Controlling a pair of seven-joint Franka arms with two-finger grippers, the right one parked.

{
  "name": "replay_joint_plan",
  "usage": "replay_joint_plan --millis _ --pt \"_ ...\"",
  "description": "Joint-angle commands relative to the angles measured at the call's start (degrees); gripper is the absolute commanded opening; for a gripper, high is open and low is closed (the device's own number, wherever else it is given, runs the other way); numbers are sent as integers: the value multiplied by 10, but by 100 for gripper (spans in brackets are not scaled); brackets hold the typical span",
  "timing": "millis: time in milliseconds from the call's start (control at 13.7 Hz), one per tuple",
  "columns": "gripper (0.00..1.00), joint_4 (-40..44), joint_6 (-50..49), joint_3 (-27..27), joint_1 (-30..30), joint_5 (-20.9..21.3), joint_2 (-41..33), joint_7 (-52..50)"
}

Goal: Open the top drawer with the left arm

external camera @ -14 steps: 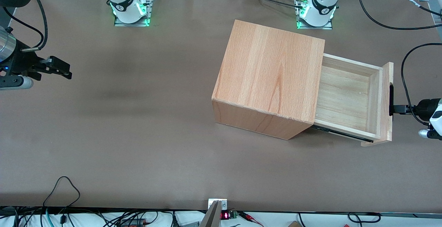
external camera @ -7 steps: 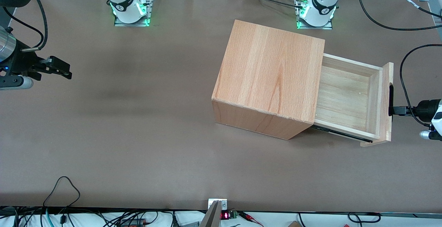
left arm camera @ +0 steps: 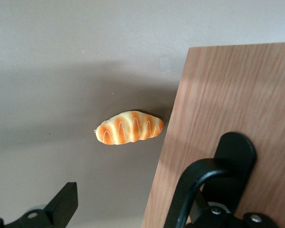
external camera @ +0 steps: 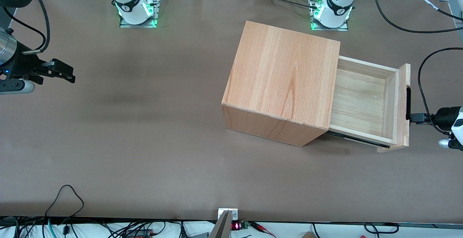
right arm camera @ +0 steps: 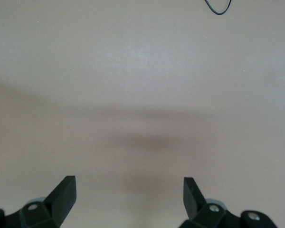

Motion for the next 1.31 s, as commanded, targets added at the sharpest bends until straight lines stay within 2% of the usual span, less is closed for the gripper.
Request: replay_joint_plan --millis 0,728,1238 --pt "100 26 -20 -2 1 -5 13 6" --pt "100 27 -50 2 11 -5 13 5" --pt "100 27 -81 2 11 -4 -13 2"
